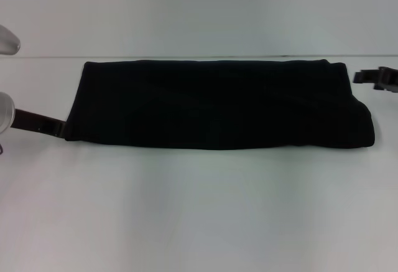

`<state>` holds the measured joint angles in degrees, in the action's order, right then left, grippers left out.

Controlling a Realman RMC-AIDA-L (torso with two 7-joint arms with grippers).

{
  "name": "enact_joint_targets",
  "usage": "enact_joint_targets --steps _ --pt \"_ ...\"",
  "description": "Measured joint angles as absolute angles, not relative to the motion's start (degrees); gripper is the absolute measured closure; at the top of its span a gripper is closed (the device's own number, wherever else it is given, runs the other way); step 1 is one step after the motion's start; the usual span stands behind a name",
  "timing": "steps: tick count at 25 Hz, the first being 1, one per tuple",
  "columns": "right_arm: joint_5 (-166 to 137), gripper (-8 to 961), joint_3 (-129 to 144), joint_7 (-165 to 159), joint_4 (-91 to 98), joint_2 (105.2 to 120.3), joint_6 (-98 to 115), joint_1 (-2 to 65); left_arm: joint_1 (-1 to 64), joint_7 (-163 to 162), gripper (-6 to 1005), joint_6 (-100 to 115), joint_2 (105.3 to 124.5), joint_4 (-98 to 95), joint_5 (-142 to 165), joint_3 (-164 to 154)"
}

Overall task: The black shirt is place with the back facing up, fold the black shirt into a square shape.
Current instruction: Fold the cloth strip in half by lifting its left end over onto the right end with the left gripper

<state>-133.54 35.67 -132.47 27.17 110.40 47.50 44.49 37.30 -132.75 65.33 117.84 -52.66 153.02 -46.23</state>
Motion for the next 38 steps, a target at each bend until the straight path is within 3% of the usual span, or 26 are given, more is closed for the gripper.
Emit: enact_joint_targets --steps 4,10,23,34,38 --pt "-133.74 348 36.23 -133.52 23.13 111.2 41.96 46.73 37.82 -132.72 998 65.39 117.79 -52.51 153.01 -46.45" --pt "-133.69 362 36.28 -133.61 17.88 112.73 34.66 48.91 38.29 -132.26 998 65.39 117.77 -52.37 153.01 -46.5" --pt "-133.45 377 35.99 -133.36 17.22 114.07 32.45 48.29 39.2 -131.24 997 65.26 117.73 -51.82 153.01 -46.49" --pt "-129.94 569 36.06 -126.81 17.68 115.07 32.2 48.92 39.51 -131.22 999 65.21 117.68 -51.66 153.02 -46.49" --pt "-128.99 754 36.11 -126.59 17.68 115.07 32.13 48.9 39.93 -131.11 998 64.92 117.58 -50.75 153.02 -46.49"
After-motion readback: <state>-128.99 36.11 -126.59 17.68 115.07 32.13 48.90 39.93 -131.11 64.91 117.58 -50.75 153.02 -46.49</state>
